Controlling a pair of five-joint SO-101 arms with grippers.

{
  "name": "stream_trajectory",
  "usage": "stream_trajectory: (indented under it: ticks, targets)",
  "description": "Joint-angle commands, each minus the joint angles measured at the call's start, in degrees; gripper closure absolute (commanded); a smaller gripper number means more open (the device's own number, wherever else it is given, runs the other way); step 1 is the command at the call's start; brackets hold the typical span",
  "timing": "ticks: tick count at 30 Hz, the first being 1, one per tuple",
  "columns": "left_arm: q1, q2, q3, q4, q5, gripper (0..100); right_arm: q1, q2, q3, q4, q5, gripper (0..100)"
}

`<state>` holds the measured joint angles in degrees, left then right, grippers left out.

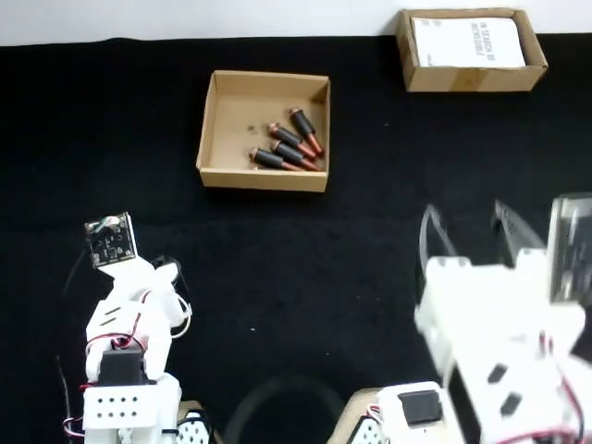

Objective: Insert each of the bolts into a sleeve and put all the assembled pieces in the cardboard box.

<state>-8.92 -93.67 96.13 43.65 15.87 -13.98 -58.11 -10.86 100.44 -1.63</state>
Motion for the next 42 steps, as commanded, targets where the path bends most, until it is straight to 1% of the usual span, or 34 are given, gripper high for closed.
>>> stream_trajectory:
  ticks: [1,4,5,7,11,13,14,16,18,22,24,27,30,34,37,39,40,42]
  targets:
    - [0.92,0.84,1.54,0.09,-0.88,99,0.92,-13.32,22.11,-1.54,-0.26,78.9]
    - [0.66,0.57,1.54,1.49,-1.14,99,1.01,-23.43,41.63,-10.15,-0.18,78.9]
    - [0.57,0.4,1.54,2.37,-2.64,99,1.01,-26.51,48.22,-14.29,0.0,78.9]
    - [0.48,0.4,1.54,3.6,-9.58,99,1.63,-32.22,61.67,-23.87,0.0,78.9]
    - [0.4,0.4,1.54,4.57,-23.74,99,6.46,-40.57,85.32,-42.33,0.0,78.9]
    - [0.4,0.4,1.54,4.75,-28.22,99,8.75,-42.77,94.46,-48.04,0.79,78.9]
    - [0.31,0.4,1.54,5.36,-29.71,99,9.01,-43.21,99.12,-49.45,2.73,78.9]
    - [-0.22,0.31,1.54,6.77,-30.15,99,9.01,-43.38,106.95,-49.63,7.56,78.9]
    - [-0.48,0.31,1.45,7.38,-26.81,99,8.92,-43.74,111.78,-49.45,9.23,78.9]
    - [-0.57,0.31,1.19,12.22,-11.87,99,8.75,-43.82,112.31,-42.86,9.23,78.9]
    - [-0.57,0.31,0.4,16.18,-7.3,99,8.48,-43.82,112.31,-39.87,9.23,78.9]
    - [-0.48,0.31,-1.63,23.65,-6.95,99,9.63,-43.82,112.31,-38.55,9.23,78.9]
    - [-0.48,0.31,-1.98,27.6,-6.95,99,9.45,-43.3,112.92,-37.67,9.32,78.9]
    - [-0.22,0.31,-1.71,28.48,-6.95,99,9.01,-43.82,113.89,-31.69,9.41,78.9]
    - [-0.04,0.31,-1.63,28.31,-7.47,99,9.19,-43.82,113.8,-31.34,9.41,79.0]
    - [-0.04,0.31,-1.63,28.48,-11.78,99,8.92,-43.82,113.8,-31.08,9.41,82.0]
    - [-0.04,0.4,-1.63,28.57,-13.89,99,8.66,-43.82,113.8,-30.46,9.32,85.1]
    - [-0.04,0.4,-1.63,28.66,-14.59,99,8.57,-43.82,113.8,-30.37,9.23,93.4]
